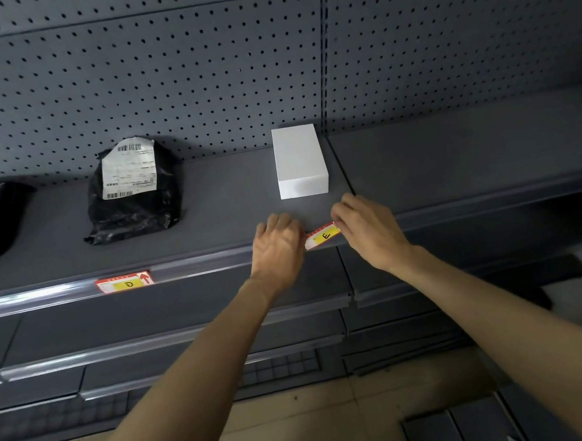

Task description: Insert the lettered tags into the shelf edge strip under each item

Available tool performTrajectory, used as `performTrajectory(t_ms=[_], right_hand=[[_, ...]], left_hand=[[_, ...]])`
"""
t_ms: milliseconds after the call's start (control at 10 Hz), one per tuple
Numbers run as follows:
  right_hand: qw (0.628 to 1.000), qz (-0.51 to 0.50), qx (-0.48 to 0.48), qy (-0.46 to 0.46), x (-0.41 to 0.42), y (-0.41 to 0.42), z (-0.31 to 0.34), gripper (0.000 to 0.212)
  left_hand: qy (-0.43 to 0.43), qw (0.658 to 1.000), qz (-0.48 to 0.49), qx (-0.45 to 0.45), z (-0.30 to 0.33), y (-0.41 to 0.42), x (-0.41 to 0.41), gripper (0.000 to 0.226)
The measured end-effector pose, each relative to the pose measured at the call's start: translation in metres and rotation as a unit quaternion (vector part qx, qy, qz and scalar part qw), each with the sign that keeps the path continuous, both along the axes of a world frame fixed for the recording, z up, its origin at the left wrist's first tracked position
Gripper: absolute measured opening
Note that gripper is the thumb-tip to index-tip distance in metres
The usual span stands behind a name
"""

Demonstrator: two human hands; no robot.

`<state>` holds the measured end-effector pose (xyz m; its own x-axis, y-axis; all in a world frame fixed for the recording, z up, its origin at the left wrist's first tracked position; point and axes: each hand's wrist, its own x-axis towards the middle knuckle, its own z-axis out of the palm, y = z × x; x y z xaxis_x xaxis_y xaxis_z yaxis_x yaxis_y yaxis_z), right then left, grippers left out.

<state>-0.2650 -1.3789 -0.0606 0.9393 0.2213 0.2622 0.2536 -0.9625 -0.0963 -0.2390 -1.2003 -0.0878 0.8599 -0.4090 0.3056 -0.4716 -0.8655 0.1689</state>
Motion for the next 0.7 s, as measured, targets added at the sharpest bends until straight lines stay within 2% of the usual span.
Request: performTrajectory(t_ms=[100, 300, 600, 700], right_hand=[[1.0, -0.001, 0.01, 0.0, -0.001, -0.005, -0.002, 0.006], [1.0, -0.01, -0.016, 0.011, -0.006, -0.004, -0.012, 0.007], [1.0, -0.006, -0.001, 0.028, -0.006, -0.003, -0.01, 0.01], [0.999, -0.015, 0.043, 0.002, -0.003, -0.014, 0.009, 0.013]], left_hand=[[-0.023, 0.999, -0.019, 0.037, 0.003, 0.001, 0.001, 0.007], [-0.037, 0.998, -0.026, 0.036, 0.005, -0.001, 0.003, 0.008], [0.022, 0.999, -0.02, 0.037, 0.01, 0.002, 0.006, 0.016], [0.061, 0.997, 0.001, -0.044, 0.023, 0.006, 0.005, 0.024]])
